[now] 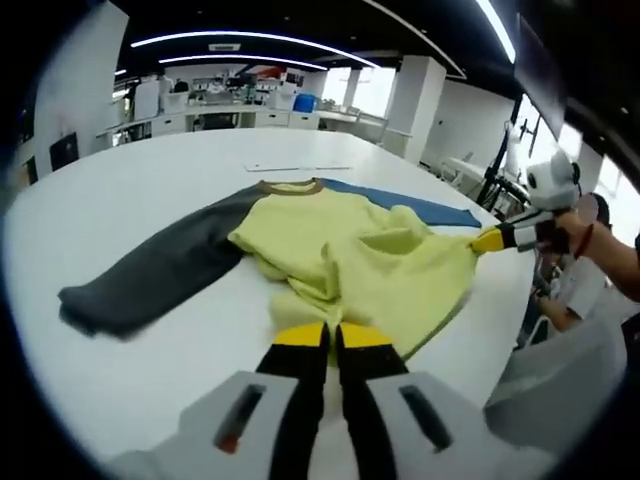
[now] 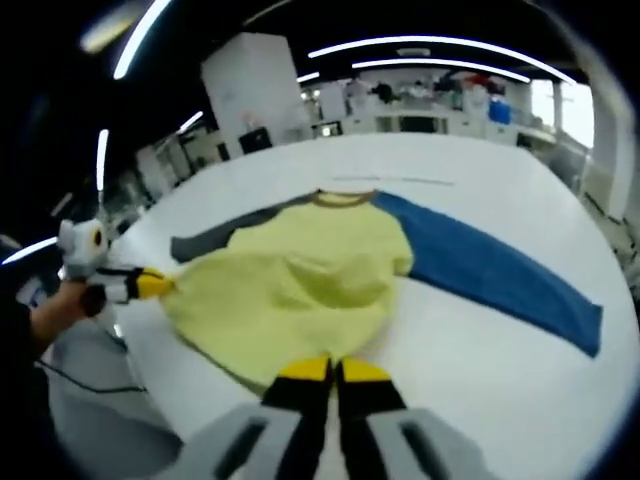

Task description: Fold the garment on the visible template until the final outline fits inside the template.

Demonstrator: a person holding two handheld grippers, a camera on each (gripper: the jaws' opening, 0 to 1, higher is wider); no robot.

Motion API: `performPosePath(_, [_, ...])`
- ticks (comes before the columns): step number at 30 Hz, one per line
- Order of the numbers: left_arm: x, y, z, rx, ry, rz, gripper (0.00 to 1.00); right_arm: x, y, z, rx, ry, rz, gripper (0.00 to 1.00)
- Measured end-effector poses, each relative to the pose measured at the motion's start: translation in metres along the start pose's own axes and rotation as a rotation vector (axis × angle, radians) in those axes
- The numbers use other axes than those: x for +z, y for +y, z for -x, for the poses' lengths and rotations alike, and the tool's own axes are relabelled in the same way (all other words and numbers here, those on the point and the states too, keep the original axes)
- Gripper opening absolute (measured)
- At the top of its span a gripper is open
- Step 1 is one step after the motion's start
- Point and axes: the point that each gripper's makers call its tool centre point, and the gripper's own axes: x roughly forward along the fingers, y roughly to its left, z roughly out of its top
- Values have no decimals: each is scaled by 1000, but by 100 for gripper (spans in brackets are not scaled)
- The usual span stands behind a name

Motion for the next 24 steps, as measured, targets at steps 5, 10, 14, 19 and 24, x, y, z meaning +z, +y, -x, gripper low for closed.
performPosePath(5, [-18, -9, 5, 13, 82, -31, 1, -5, -2, 7, 6, 13, -27, 0])
performPosePath(10, [-23, -27, 6, 4, 68, -30, 1, -16, -6, 18, -1, 56, -18, 0])
performPosePath(14, [-32, -31, 7, 24, 82, -34, 2, -32, -11, 19, -16, 89, -27, 0])
performPosePath(19, [-40, -35, 11, 37, 99, -15, 2, -56, -15, 17, -51, 132, -51, 0])
performPosePath(24, [-48, -36, 14, 34, 109, 21, 3, -71, -18, 16, -73, 151, -80, 0])
